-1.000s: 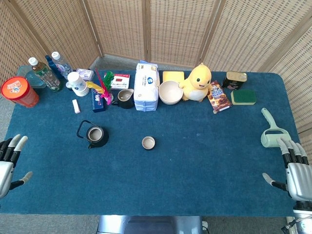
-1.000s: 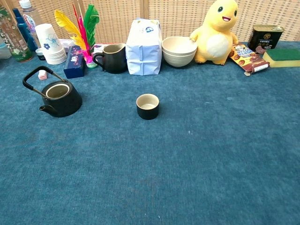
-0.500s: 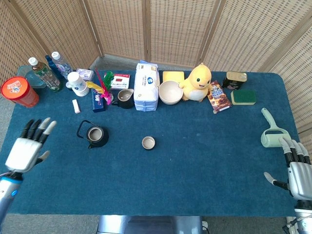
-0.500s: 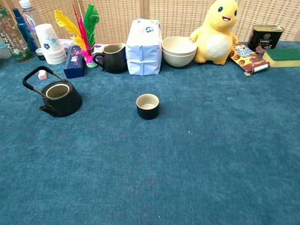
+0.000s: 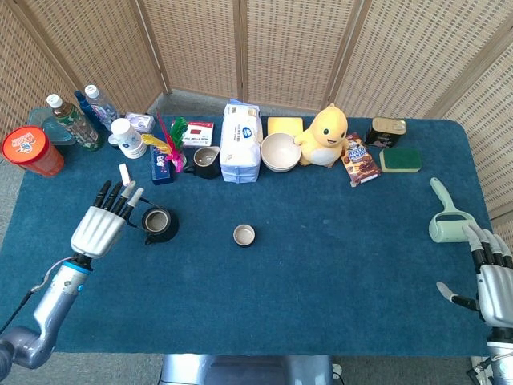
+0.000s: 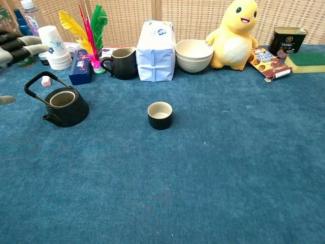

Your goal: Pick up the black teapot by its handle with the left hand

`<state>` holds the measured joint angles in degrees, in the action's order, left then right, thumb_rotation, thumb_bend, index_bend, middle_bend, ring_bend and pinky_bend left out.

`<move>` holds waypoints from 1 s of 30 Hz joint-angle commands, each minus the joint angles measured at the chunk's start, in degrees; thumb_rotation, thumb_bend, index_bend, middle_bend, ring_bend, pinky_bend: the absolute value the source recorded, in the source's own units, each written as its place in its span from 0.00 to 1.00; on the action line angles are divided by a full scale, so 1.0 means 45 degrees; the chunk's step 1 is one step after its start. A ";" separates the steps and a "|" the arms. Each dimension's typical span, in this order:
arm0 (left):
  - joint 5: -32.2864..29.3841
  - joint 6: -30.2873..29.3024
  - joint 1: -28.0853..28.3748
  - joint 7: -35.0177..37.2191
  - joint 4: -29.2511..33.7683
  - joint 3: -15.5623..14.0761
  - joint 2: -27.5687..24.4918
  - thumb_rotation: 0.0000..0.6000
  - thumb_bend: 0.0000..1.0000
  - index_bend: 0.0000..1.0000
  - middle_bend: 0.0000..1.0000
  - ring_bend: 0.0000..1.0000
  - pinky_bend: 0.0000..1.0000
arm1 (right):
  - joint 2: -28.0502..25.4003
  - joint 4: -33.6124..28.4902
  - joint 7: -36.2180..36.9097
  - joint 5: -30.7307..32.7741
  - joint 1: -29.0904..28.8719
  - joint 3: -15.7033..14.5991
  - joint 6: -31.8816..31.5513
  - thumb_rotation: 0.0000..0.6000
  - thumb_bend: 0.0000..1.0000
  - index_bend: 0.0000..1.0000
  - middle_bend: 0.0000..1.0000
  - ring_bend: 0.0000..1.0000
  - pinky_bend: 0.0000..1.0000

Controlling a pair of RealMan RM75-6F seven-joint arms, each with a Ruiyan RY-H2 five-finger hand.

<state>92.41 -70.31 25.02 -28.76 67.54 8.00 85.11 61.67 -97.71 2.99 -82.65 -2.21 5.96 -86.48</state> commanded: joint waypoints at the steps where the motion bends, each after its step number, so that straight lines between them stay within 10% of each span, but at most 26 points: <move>1: -0.0231 0.0154 0.0300 -0.1344 0.0210 0.0053 0.0443 1.00 0.16 0.00 0.00 0.00 0.05 | -0.0016 -0.0006 0.0045 -0.0027 -0.0001 -0.0017 0.0015 1.00 0.00 0.00 0.00 0.00 0.00; 30: -0.1026 -0.0760 0.0077 -0.2870 -0.0702 -0.0449 0.3008 1.00 0.16 0.00 0.00 0.00 0.05 | -0.0121 -0.0150 0.0183 -0.0305 0.0071 -0.0130 -0.0112 1.00 0.00 0.00 0.00 0.00 0.00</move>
<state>87.78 -73.73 25.20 -41.45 64.24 6.00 98.43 61.12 -98.38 3.81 -84.02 -1.89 5.37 -86.99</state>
